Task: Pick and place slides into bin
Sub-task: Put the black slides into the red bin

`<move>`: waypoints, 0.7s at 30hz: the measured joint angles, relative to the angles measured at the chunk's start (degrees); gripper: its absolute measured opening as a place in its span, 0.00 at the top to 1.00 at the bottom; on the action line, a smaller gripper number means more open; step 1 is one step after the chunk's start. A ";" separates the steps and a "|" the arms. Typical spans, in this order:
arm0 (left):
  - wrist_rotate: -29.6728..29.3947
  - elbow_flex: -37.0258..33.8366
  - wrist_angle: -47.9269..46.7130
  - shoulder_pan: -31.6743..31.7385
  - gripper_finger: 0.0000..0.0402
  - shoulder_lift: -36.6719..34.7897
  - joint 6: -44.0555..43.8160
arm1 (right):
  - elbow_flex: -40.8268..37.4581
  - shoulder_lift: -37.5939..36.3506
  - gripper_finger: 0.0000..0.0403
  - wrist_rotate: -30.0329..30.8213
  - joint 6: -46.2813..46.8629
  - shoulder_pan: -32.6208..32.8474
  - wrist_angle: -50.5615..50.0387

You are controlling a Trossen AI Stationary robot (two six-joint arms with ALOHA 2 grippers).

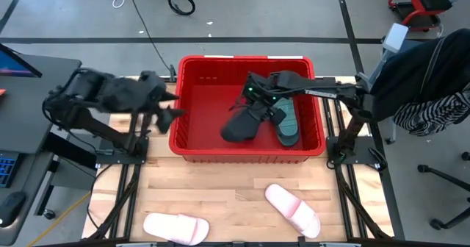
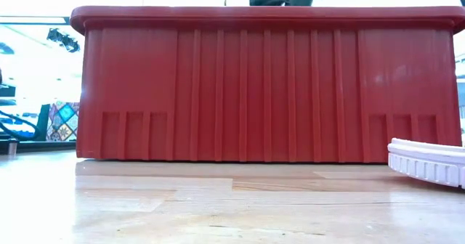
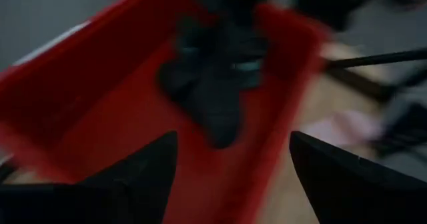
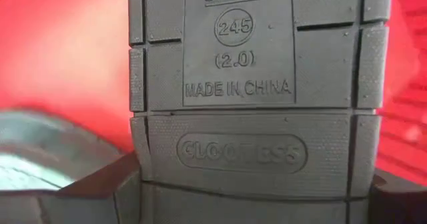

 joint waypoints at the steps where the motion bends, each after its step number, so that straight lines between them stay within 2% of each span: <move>1: -0.03 0.00 -1.36 2.89 0.28 0.69 0.01 | 0.00 0.59 0.22 -0.14 -2.63 -0.53 -0.10; 5: 2.65 0.00 -4.55 13.73 0.28 3.56 4.75 | 0.00 1.71 0.22 -0.10 -12.39 -3.52 1.06; 11: 14.75 -0.04 0.87 25.74 0.28 7.72 18.96 | 0.00 3.56 0.22 -0.69 -21.99 -9.18 4.16; 16: 22.22 -0.02 3.96 29.94 0.28 10.41 25.05 | 0.00 6.02 0.22 -2.81 -23.72 -12.58 6.84; 21: 24.03 -0.04 3.91 30.85 0.28 11.76 26.98 | -0.02 7.57 0.22 -4.71 -25.47 -12.95 5.77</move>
